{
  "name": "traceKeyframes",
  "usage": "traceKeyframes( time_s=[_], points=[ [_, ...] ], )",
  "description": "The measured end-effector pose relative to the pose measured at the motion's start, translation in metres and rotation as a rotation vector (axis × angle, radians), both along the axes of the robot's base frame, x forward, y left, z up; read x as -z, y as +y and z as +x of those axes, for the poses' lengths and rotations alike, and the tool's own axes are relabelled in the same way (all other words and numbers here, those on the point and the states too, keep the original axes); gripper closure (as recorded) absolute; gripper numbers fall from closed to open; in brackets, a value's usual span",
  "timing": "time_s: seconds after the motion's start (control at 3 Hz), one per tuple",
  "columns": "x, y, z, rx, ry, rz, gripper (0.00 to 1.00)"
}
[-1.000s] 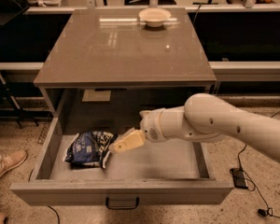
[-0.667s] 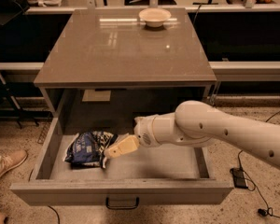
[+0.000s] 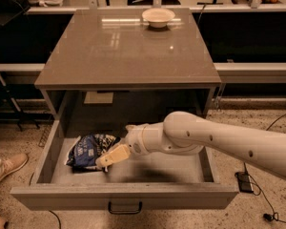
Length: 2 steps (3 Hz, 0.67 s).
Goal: Pick blue chip bag from top drawer and place on counter
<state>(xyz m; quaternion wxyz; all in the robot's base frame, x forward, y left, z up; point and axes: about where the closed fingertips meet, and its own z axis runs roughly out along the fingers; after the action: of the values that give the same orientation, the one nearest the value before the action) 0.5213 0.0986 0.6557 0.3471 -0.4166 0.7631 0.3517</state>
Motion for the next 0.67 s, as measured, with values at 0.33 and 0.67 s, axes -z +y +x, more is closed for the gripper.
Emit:
traceKeyframes(
  time_s=[0.33, 0.67],
  points=[
    [0.005, 0.017, 0.003, -0.024, -0.011, 0.013, 0.00],
    [0.006, 0.033, 0.004, -0.041, -0.018, 0.027, 0.10]
  ],
)
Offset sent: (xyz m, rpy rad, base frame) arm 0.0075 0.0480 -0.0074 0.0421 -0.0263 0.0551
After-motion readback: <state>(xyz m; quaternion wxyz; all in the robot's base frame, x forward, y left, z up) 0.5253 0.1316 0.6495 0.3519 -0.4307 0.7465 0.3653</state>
